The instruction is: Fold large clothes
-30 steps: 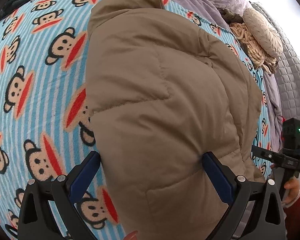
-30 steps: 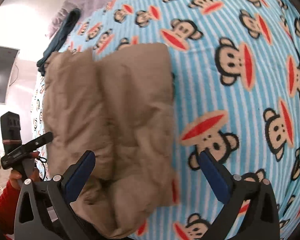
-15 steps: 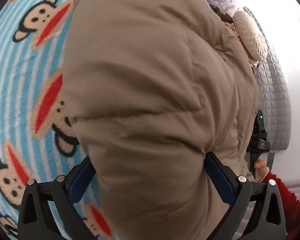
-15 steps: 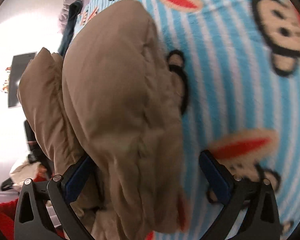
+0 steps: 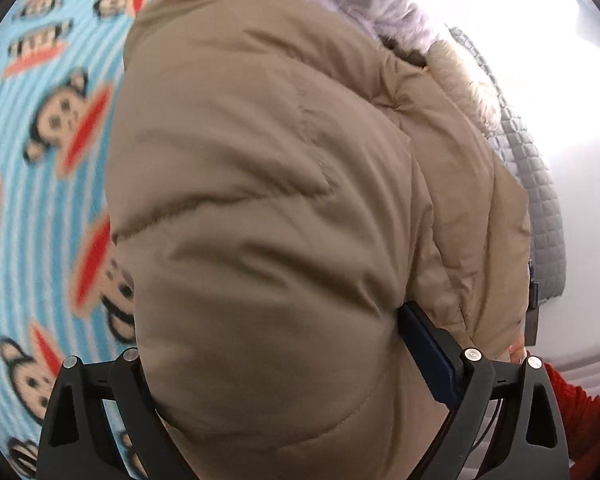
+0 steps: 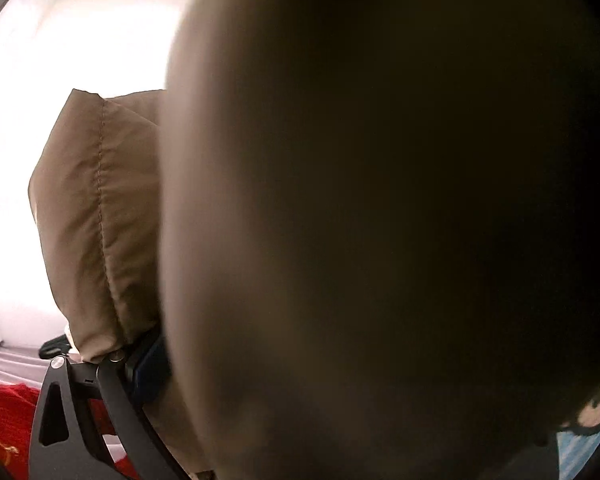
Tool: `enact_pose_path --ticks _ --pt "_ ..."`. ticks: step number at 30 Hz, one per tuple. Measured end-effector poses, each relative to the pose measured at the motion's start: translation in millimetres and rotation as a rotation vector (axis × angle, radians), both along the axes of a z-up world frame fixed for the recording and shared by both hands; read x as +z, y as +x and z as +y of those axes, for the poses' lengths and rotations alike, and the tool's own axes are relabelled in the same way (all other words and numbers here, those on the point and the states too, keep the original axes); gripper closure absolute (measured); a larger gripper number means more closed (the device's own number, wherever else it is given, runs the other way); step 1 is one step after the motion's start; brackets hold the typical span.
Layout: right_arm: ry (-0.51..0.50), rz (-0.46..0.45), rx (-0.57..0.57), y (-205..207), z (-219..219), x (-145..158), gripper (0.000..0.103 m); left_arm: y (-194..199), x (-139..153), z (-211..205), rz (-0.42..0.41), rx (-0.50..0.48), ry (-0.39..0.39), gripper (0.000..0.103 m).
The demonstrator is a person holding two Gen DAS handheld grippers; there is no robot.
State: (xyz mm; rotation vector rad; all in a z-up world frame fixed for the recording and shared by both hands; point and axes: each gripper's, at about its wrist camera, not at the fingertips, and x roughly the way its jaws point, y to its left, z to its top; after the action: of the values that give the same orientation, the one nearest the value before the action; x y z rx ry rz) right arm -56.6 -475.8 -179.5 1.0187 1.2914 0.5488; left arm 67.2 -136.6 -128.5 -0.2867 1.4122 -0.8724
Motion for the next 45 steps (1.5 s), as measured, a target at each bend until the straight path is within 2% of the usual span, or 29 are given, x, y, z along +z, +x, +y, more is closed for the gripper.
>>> enact_pose_path --ticks 5,10,14,16,18,23,27,29,32,33,35,36,37,39,41,45 --pt "0.036 -0.071 0.001 43.5 27.5 20.6 0.001 37.2 33.6 18.0 -0.104 0.020 0.016 0.006" --pt "0.079 -0.089 0.010 106.7 64.1 7.3 0.001 88.6 42.0 47.0 -0.173 0.053 0.082 0.006" --pt "0.070 -0.047 0.025 150.8 89.3 -24.9 0.001 130.6 14.0 70.0 -0.185 0.094 0.167 0.006" --pt "0.008 0.008 0.012 166.4 96.3 -44.2 0.001 141.8 -4.1 74.2 -0.160 0.118 0.193 0.006" --pt "-0.058 0.049 -0.006 170.0 95.1 -49.0 0.001 146.2 -16.4 79.7 -0.134 0.138 0.186 0.006" --pt "-0.230 0.042 -0.012 143.1 75.9 -15.1 0.001 137.4 -16.2 84.3 -0.181 0.097 0.198 0.006" --pt "-0.345 -0.011 -0.125 109.0 39.6 32.0 0.000 127.9 -17.2 75.6 -0.200 0.110 0.213 0.006" --pt "-0.357 -0.057 -0.182 82.0 28.2 60.6 0.001 123.5 -13.9 71.4 -0.212 0.116 0.220 0.006" --pt "-0.299 -0.138 -0.192 64.8 39.2 92.9 0.001 123.3 -12.7 69.0 -0.229 0.118 0.234 0.006" --pt "-0.279 -0.167 -0.171 63.0 47.8 101.6 0.004 120.5 -12.1 68.8 -0.232 0.118 0.238 0.006" --pt "-0.275 -0.190 -0.118 61.3 69.0 110.3 0.034 120.4 -10.9 66.1 -0.236 0.116 0.253 0.006" --pt "-0.292 -0.181 -0.089 64.3 80.1 105.0 0.070 119.9 -8.4 64.2 -0.237 0.117 0.262 0.006" --pt "-0.334 -0.169 -0.048 69.5 98.1 97.1 0.086 118.9 -4.9 61.4 -0.242 0.119 0.279 0.006" --pt "-0.434 -0.136 0.015 67.5 124.6 76.7 0.086 112.9 5.2 61.6 -0.264 0.125 0.315 0.006" --pt "-0.504 -0.090 0.042 61.3 134.3 55.5 0.086 108.8 28.3 68.0 -0.338 0.135 0.330 0.006" --pt "-0.510 -0.028 0.017 46.7 129.0 16.4 0.090 113.2 65.9 76.6 -0.458 0.150 0.291 0.006"
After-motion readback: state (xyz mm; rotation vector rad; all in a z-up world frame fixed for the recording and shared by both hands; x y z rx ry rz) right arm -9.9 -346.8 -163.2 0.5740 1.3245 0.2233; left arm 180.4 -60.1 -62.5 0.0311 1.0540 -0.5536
